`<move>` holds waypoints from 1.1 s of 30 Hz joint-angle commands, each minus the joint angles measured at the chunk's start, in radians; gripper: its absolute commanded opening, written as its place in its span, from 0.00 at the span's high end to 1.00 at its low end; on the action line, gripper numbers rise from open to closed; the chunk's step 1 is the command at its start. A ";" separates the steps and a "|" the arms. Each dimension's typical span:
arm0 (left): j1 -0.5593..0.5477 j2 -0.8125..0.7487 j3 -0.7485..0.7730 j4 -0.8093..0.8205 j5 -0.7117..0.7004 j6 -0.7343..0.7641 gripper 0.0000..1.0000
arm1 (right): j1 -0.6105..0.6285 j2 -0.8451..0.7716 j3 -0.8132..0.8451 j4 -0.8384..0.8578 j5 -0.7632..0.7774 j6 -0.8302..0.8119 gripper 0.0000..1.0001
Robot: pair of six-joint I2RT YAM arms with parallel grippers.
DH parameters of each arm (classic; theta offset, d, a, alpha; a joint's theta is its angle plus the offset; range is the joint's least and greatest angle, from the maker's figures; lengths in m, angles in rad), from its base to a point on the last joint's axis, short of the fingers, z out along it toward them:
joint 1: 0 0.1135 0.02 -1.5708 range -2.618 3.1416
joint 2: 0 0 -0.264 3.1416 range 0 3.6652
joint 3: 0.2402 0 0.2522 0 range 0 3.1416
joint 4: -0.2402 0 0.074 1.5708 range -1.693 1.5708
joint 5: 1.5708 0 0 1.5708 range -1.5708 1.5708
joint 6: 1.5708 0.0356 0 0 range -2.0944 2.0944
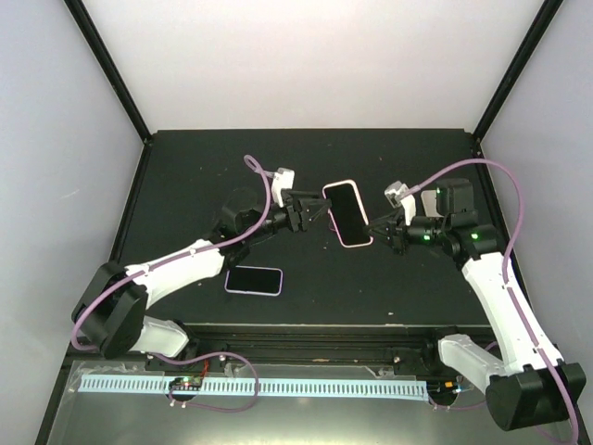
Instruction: Take the phone out of the phone case
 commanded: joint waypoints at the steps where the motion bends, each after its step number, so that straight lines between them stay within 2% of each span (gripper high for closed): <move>1: 0.000 -0.046 -0.028 0.178 0.243 -0.009 0.24 | 0.001 -0.074 -0.027 0.001 -0.187 -0.060 0.99; 6: -0.003 -0.090 0.030 0.020 0.307 0.025 0.27 | 0.002 -0.084 -0.011 -0.032 -0.240 -0.073 0.99; 8: -0.004 -0.090 0.077 -0.058 0.341 0.053 0.31 | 0.002 -0.075 0.008 -0.053 -0.264 -0.080 0.99; 9: -0.004 -0.090 0.076 -0.043 0.342 0.022 0.34 | 0.002 -0.071 0.017 -0.059 -0.281 -0.081 0.99; 12: -0.008 -0.071 0.032 0.186 0.365 -0.114 0.41 | 0.001 -0.060 0.035 -0.067 -0.307 -0.070 0.99; 14: -0.009 -0.059 0.075 0.155 0.389 -0.120 0.49 | 0.002 -0.057 0.047 -0.070 -0.322 -0.057 0.99; 17: -0.014 -0.048 0.179 -0.030 0.434 -0.029 0.52 | 0.002 -0.060 0.037 -0.017 -0.343 0.005 0.99; 18: -0.016 -0.048 0.183 -0.047 0.437 -0.009 0.53 | 0.002 -0.059 0.029 0.011 -0.350 0.033 0.99; 26: -0.013 -0.014 0.118 0.058 0.500 -0.059 0.57 | 0.002 -0.052 0.014 0.073 -0.339 0.098 0.99; 33: 0.003 0.007 0.118 0.103 0.525 -0.103 0.71 | 0.003 -0.033 0.006 0.082 -0.337 0.100 0.99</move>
